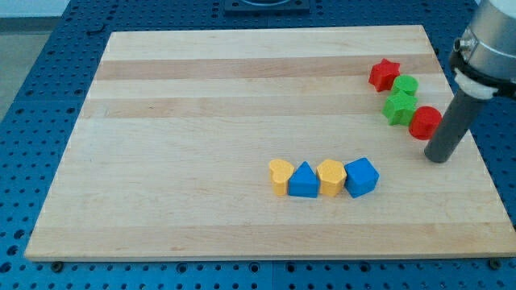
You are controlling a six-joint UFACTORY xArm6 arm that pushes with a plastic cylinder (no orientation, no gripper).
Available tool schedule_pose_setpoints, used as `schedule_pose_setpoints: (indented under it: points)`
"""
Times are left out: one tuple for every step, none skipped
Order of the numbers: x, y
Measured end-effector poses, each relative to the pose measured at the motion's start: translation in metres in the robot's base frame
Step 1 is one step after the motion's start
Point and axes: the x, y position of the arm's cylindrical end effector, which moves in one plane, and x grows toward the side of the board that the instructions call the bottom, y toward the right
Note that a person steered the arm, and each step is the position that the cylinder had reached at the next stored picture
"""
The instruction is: Slide red circle below green star
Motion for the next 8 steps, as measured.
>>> schedule_pose_setpoints:
  points:
    - [-0.017,0.006]
    - [-0.026,0.027]
    - [-0.033,0.054]
    - [-0.054,0.063]
    - [-0.067,0.054]
    - [-0.057,0.017]
    - [-0.044,-0.01]
    - [-0.03,-0.02]
